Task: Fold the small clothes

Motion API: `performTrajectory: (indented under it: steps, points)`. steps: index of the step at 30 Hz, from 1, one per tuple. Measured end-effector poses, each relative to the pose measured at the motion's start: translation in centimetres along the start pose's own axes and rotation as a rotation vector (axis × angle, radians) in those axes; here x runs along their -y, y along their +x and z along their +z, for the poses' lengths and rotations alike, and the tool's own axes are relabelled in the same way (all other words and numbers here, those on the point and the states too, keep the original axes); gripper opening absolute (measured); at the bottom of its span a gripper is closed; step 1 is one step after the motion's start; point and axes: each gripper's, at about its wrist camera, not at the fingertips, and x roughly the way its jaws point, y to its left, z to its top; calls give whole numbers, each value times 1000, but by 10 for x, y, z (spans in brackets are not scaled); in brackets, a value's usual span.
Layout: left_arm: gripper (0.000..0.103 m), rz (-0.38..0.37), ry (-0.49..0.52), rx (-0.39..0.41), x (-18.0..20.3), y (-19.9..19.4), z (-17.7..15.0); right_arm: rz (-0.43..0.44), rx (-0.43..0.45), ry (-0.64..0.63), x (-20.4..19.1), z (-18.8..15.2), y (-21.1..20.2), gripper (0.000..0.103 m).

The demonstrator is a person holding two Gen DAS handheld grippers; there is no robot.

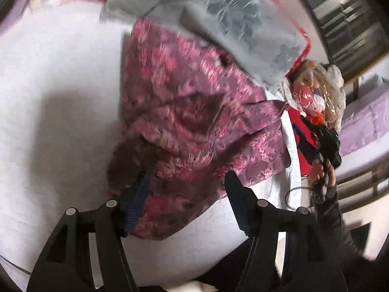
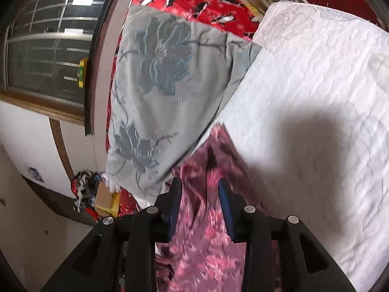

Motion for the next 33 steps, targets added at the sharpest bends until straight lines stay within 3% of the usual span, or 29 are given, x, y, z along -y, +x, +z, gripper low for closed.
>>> performTrajectory:
  steps: [5, 6, 7, 11, 13, 15, 19, 26, 29, 31, 33]
  points:
    - [60, -36, -120, -10, -11, 32, 30, 13, -73, -23, -10, -1, 25, 37]
    - [48, -44, -157, 1, -15, 37, 42, 4, -77, -20, -12, 0, 32, 37]
    - [36, -54, -192, 20, -19, 37, 55, 2, -78, -20, -14, 0, 38, 37]
    - [34, -129, -359, 178, -39, 8, 111, -27, -68, -100, -30, 1, 49, 37]
    - [34, -111, -381, 216, -44, -4, 124, -59, -63, -149, -35, 4, 49, 37]
    - [38, -63, -373, 250, -49, -17, 130, -103, -56, -200, -38, 7, 46, 38]
    - [59, -53, -347, 247, -66, -28, 116, -163, -40, -270, -33, 10, 33, 39]
    - [62, -38, -213, 71, -70, 13, 89, -235, -83, -385, -37, 5, 45, 48]
    - [63, -89, -193, 64, -62, 21, 92, -270, -83, -426, -42, 7, 59, 52]
    - [74, -83, -175, 70, -57, 25, 97, -293, -90, -441, -42, 10, 70, 52]
    - [75, -62, -160, 70, -52, 32, 105, -304, -90, -444, -41, 14, 79, 52]
